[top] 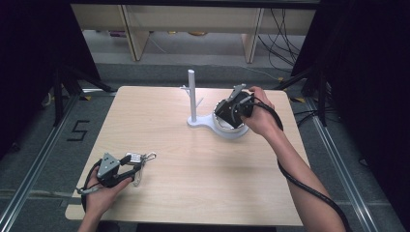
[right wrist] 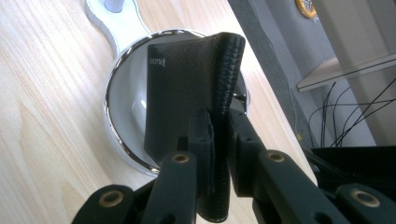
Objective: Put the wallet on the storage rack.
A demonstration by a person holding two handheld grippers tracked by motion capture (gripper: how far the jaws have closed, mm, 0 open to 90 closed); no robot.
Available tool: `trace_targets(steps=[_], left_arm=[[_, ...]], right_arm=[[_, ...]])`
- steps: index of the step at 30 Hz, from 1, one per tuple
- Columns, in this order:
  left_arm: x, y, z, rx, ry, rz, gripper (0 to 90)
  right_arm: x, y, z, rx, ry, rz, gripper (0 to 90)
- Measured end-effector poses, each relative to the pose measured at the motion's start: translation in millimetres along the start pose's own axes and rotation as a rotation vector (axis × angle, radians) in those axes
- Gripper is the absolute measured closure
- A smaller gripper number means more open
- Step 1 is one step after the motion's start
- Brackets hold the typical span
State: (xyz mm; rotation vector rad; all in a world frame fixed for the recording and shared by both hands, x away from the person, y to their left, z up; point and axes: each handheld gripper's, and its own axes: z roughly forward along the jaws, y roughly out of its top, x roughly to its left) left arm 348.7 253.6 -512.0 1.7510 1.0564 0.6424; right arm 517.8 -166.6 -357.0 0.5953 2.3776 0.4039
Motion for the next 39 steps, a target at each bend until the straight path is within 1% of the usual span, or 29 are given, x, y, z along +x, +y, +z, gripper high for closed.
trace_targets(steps=[1,4,5,8,11,12,13,14,15,19,20,21,22,23,24,25,27,28,29,30,31,32,33,34,35,36,37,38,39], left_arm=[[0.2,0.0,-0.7,0.005,0.007,0.0,46.0],[0.3,0.0,-0.6,0.004,0.007,0.0,45.9],[0.4,-0.1,-0.2,0.002,0.002,0.002,45.9],[-0.3,0.0,0.0,0.004,0.003,0.004,45.9],[-0.4,0.1,-0.1,0.003,0.003,0.003,46.0],[-0.5,0.1,-0.2,0.002,0.004,0.001,45.9],[-0.4,0.1,-0.3,0.003,0.004,0.001,45.9],[-0.5,0.1,-0.4,0.001,0.004,0.0,45.9],[-0.4,0.1,-0.4,0.002,0.005,0.0,45.9],[-0.3,0.0,-0.2,0.004,0.005,0.001,45.9],[-0.3,0.1,0.0,0.003,0.003,0.003,45.9],[-0.3,0.1,0.1,0.004,0.003,0.004,45.9],[-0.3,0.0,0.6,0.0,-0.002,0.004,45.9],[-0.5,0.0,0.6,0.001,-0.001,0.005,45.9],[-0.8,0.1,0.3,0.002,0.003,0.004,45.9],[-0.7,0.2,0.0,0.004,0.003,0.007,45.9],[-1.0,0.6,-0.3,-0.001,0.005,0.003,45.9],[-1.0,0.3,0.2,-0.013,0.003,0.001,45.9],[-1.1,0.5,0.1,-0.016,0.004,0.0,45.9],[-1.0,1.1,-0.6,-0.004,0.007,0.004,45.6],[-1.0,1.3,-0.6,-0.002,0.006,0.005,45.6],[-1.2,1.5,-0.8,-0.001,0.008,0.005,45.5],[-1.4,1.3,-0.3,-0.009,0.004,0.003,45.3],[-1.6,1.7,-0.6,-0.003,0.007,0.003,45.0],[-1.6,1.7,-0.1,-0.01,0.002,0.002,44.6],[-2.0,2.1,-0.4,-0.005,0.008,0.004,43.3],[-2.1,2.6,0.0,-0.008,0.008,0.006,43.3],[-2.3,3.3,0.2,-0.007,0.01,0.007,42.5],[-2.7,4.0,0.6,-0.01,0.011,0.006,41.7]], right_arm=[[0.2,-0.2,1.4,0.002,0.009,0.004,82.2],[-0.5,-0.6,2.8,-0.002,0.017,-0.002,81.9],[0.1,-0.5,3.8,0.004,0.021,0.009,81.4],[0.0,-0.1,4.7,0.004,0.02,0.008,80.8],[0.2,0.0,7.2,0.003,0.018,0.014,78.4],[-0.1,-0.2,8.7,-0.001,0.027,0.024,76.8],[-0.6,-1.0,11.0,-0.008,0.021,0.041,75.9],[-0.6,-1.0,11.0,-0.008,0.021,0.041,75.3],[-2.5,-2.2,11.8,-0.008,0.018,0.058,73.2],[-5.4,-5.4,10.1,-0.008,0.011,0.092,70.2],[-5.4,-5.4,10.1,-0.008,0.011,0.092,70.2],[-7.6,-6.1,10.0,-0.016,0.0,0.08,69.4],[-7.8,-7.3,9.5,-0.021,-0.01,0.094,68.2],[-10.8,-9.4,8.1,-0.026,-0.02,0.095,65.7],[-10.8,-9.4,8.1,-0.026,-0.02,0.095,65.7],[-10.6,-10.5,7.2,-0.026,-0.022,0.118,64.4],[-12.4,-13.5,5.0,-0.045,-0.006,0.139,61.5],[-11.9,-15.4,2.5,-0.042,-0.006,0.167,59.5],[-12.6,-17.0,2.0,-0.056,-0.006,0.171,57.9],[-13.6,-21.9,-3.0,-0.061,-0.002,0.212,54.8],[-13.6,-21.9,-3.0,-0.061,-0.002,0.212,54.8],[-14.6,-25.0,-4.4,-0.078,0.016,0.23,53.9],[-14.3,-28.3,-6.5,-0.092,0.006,0.247,53.1],[-14.0,-31.8,-8.6,-0.1,0.012,0.271,51.9],[-15.6,-35.7,-10.3,-0.113,0.009,0.262,51.3],[-12.7,-43.9,-15.4,-0.124,0.031,0.329,50.6],[-12.7,-43.9,-15.4,-0.124,0.031,0.329,50.6],[-9.7,-48.4,-17.4,-0.133,0.043,0.365,50.0],[-7.6,-53.4,-19.8,-0.141,0.053,0.38,49.7]])
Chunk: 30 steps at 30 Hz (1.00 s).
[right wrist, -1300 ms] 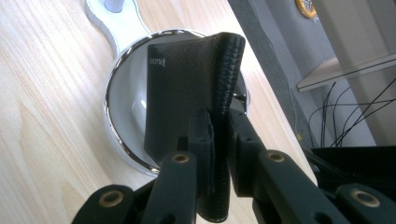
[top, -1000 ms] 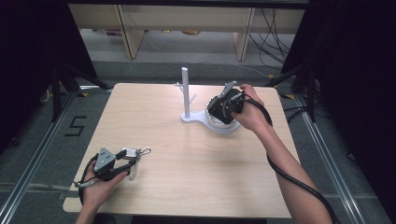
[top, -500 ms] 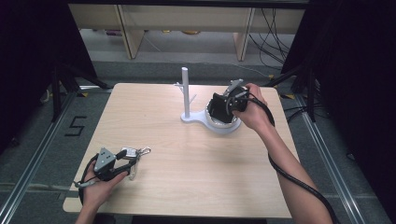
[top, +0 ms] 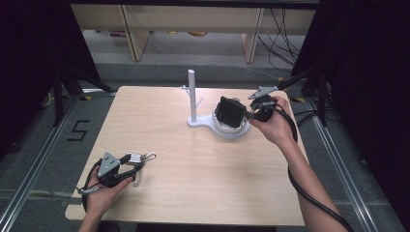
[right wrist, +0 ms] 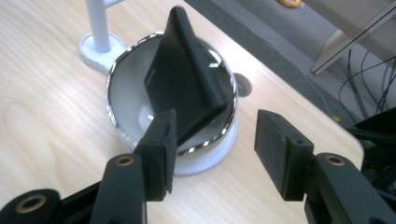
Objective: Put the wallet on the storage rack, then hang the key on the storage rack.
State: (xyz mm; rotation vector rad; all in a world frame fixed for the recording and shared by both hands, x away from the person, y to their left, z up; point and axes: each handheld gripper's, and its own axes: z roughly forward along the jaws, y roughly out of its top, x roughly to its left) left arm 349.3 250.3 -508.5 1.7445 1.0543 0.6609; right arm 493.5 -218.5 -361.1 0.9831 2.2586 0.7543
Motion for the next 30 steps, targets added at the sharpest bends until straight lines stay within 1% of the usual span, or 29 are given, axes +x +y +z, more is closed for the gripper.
trace_targets(steps=[2,3,4,5,6,7,8,10,12,13,14,15,16,17,18,19,20,21,22,23,24,26,27,29,30], left_arm=[[-0.7,1.5,1.0,-0.004,-0.001,0.003,40.6],[-0.9,2.2,1.6,-0.003,-0.001,0.007,40.2],[-1.5,2.7,2.4,-0.004,-0.001,0.006,39.8],[-1.6,3.0,3.8,-0.01,-0.006,0.008,39.4],[-2.5,4.2,4.7,-0.021,-0.005,0.012,39.2],[-2.5,4.2,4.7,-0.021,-0.005,0.012,39.1],[-2.6,4.8,5.2,-0.025,-0.008,0.011,39.1],[-2.8,5.6,6.6,-0.026,-0.012,0.015,38.8],[-3.6,5.8,7.7,-0.026,-0.019,0.019,38.6],[-4.0,5.8,8.1,-0.024,-0.018,0.024,38.1],[-4.5,5.8,8.7,-0.022,-0.017,0.029,37.7],[-4.7,5.8,9.6,-0.026,-0.022,0.035,37.4],[-5.4,6.4,10.1,-0.024,-0.025,0.035,37.1],[-5.6,6.5,10.9,-0.033,-0.03,0.034,37.0],[-5.5,7.4,10.9,-0.026,-0.027,0.04,37.0],[-5.2,8.2,12.0,-0.028,-0.028,0.037,37.0],[-4.7,9.4,13.4,-0.028,-0.03,0.035,37.0],[-4.3,10.8,15.2,-0.032,-0.031,0.032,37.0],[-4.3,12.5,16.3,-0.033,-0.03,0.03,37.8],[-4.4,14.3,17.0,-0.031,-0.035,0.034,38.3],[-4.8,15.6,17.7,-0.033,-0.037,0.039,38.8],[-5.2,17.1,17.8,-0.024,-0.034,0.044,39.2],[-4.6,17.3,18.1,-0.023,-0.032,0.045,39.6],[-3.3,17.2,19.1,-0.02,-0.027,0.04,40.4],[-2.8,17.2,20.0,-0.018,-0.028,0.043,41.0]], right_arm=[[2.5,-14.0,-4.8,-0.014,0.012,0.033,49.0],[3.2,-19.1,-6.4,-0.018,0.017,0.041,49.2],[5.1,-26.0,-7.3,-0.029,0.022,0.062,49.5],[6.1,-33.2,-7.8,-0.031,0.025,0.062,49.7],[9.4,-46.8,-7.6,-0.04,0.028,0.071,53.9],[9.4,-46.8,-7.6,-0.04,0.028,0.071,53.9],[11.0,-53.2,-7.3,-0.048,0.031,0.068,55.3],[15.9,-63.6,-6.9,-0.038,0.043,0.094,56.8],[17.6,-72.4,-5.4,-0.05,0.027,0.079,58.9],[19.1,-76.1,-5.5,-0.052,0.029,0.08,60.3],[21.9,-79.2,-6.7,-0.034,0.038,0.097,61.9],[22.0,-82.3,-6.3,-0.05,0.032,0.078,63.5],[24.1,-85.1,-6.5,-0.051,0.032,0.085,65.0],[26.9,-89.9,-8.6,-0.048,0.034,0.091,69.0],[26.9,-89.9,-8.6,-0.048,0.034,0.091,69.0],[27.7,-92.5,-10.0,-0.047,0.038,0.087,71.8],[29.7,-94.8,-10.4,-0.05,0.037,0.104,73.9],[30.6,-97.2,-10.5,-0.051,0.036,0.108,75.2],[32.4,-100.7,-10.9,-0.035,0.041,0.121,76.4],[33.4,-102.8,-9.8,-0.048,0.039,0.119,76.4],[35.2,-104.1,-10.4,-0.042,0.047,0.137,76.4],[35.5,-106.1,-9.9,-0.042,0.052,0.127,76.4],[36.6,-108.1,-9.4,-0.042,0.054,0.133,76.3],[38.1,-111.4,-8.4,-0.034,0.064,0.161,76.0],[37.2,-113.8,-7.1,-0.038,0.064,0.153,75.8]])
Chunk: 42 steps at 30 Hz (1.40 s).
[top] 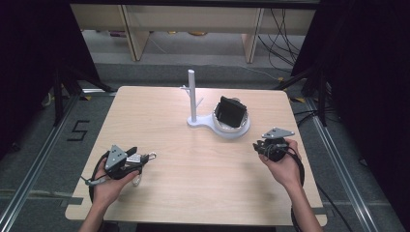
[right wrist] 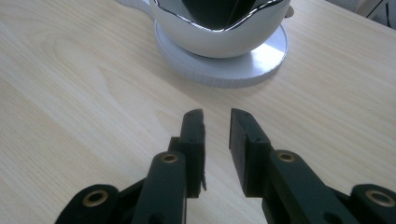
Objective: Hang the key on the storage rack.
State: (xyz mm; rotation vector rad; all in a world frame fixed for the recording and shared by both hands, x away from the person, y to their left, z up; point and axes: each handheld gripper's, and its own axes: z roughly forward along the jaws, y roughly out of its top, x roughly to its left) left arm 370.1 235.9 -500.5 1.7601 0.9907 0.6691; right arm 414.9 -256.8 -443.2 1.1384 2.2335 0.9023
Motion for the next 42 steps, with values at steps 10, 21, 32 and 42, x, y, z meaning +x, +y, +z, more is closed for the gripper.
trace_targets(steps=[10,21,32,42], left_arm=[[-1.9,1.9,3.7,0.028,-0.006,0.024,45.6],[2.7,11.6,5.0,0.064,-0.05,0.044,50.9],[17.0,30.5,22.7,0.286,-0.141,0.143,58.0],[25.9,50.1,42.0,0.557,-0.183,0.248,61.0]], right_arm=[[-6.1,-17.8,1.7,0.026,0.007,0.041,71.2],[-1.5,-17.7,-1.1,0.048,0.012,0.066,69.1],[-2.6,-19.0,0.2,0.049,0.025,0.066,68.2],[-1.8,-17.7,-1.9,0.058,0.035,0.095,67.7]])
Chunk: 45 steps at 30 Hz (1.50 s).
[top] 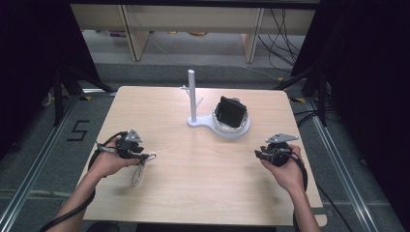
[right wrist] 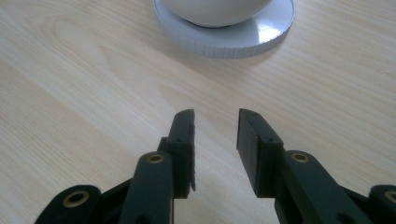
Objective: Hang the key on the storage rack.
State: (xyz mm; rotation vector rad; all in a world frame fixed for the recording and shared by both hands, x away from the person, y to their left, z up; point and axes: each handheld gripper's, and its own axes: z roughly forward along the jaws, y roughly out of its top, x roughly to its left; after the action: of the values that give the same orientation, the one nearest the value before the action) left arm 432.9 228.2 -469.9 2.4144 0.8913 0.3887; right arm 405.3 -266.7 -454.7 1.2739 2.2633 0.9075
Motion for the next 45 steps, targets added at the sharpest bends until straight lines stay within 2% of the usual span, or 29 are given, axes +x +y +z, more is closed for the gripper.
trace_targets(steps=[2,3,5,6,7,11,12,16,18,19,20,22,24,25,26,29,32,36,37,45], left_arm=[[2.3,3.4,3.9,0.046,-0.006,0.004,61.0],[3.4,5.0,5.0,0.078,-0.027,0.004,60.7],[5.0,7.1,9.1,0.107,-0.034,0.005,60.0],[5.6,7.8,11.0,0.118,-0.036,0.005,59.2],[6.7,9.6,13.6,0.156,-0.05,0.015,58.4],[8.5,11.3,18.0,0.166,-0.057,0.025,57.1],[10.0,12.3,17.6,0.178,-0.06,0.04,57.1],[13.9,16.5,18.5,0.209,-0.067,0.07,57.0],[13.6,17.9,19.7,0.208,-0.067,0.062,56.7],[12.9,18.9,20.1,0.213,-0.064,0.054,56.6],[14.1,20.6,20.5,0.226,-0.067,0.076,56.3],[13.0,22.5,22.4,0.235,-0.063,0.077,55.2],[14.0,24.8,24.5,0.249,-0.06,0.099,54.9],[12.7,25.5,25.5,0.257,-0.063,0.085,54.8],[13.2,26.5,26.7,0.26,-0.064,0.099,54.7],[12.2,28.5,28.9,0.294,-0.069,0.11,54.7],[11.2,29.0,31.2,0.306,-0.079,0.129,54.6],[10.0,29.0,32.2,0.315,-0.089,0.141,54.8],[9.6,28.7,32.7,0.317,-0.09,0.143,54.9],[6.3,28.6,34.9,0.324,-0.083,0.183,58.4]], right_arm=[[-1.2,0.2,0.3,-0.008,-0.003,-0.017,67.6],[-1.1,0.1,0.1,-0.007,-0.003,-0.015,67.6],[-0.3,-0.1,-0.6,0.001,0.002,0.004,67.4],[-1.2,-0.5,-0.7,0.001,0.001,-0.004,67.1],[-1.2,-0.6,-0.6,0.002,0.002,-0.001,67.0],[-1.4,-0.7,-0.1,0.003,0.006,0.003,66.5],[-2.3,-1.1,0.3,-0.004,0.003,-0.012,66.4],[-2.2,-0.9,0.1,-0.004,0.004,-0.01,66.2],[-1.9,-1.0,0.4,-0.002,0.006,-0.009,66.2],[-0.9,-0.6,0.0,0.005,0.01,0.007,66.1],[-0.5,-0.9,1.0,0.005,0.011,0.013,66.1],[-1.3,-1.7,2.2,0.001,0.011,-0.003,66.0],[-1.1,-1.8,2.3,0.002,0.012,-0.002,66.0],[-1.0,-1.7,2.3,0.004,0.013,-0.001,65.9],[-0.2,-1.3,1.6,0.012,0.017,0.014,65.9],[-0.2,-1.6,1.9,0.013,0.018,0.014,65.9],[-1.6,-2.3,3.2,0.01,0.013,-0.011,65.7],[0.0,-1.8,2.6,0.02,0.019,0.012,65.6],[-1.0,-2.3,3.3,0.013,0.014,-0.004,65.5],[-1.2,-2.2,3.2,0.015,0.015,-0.007,65.3]])
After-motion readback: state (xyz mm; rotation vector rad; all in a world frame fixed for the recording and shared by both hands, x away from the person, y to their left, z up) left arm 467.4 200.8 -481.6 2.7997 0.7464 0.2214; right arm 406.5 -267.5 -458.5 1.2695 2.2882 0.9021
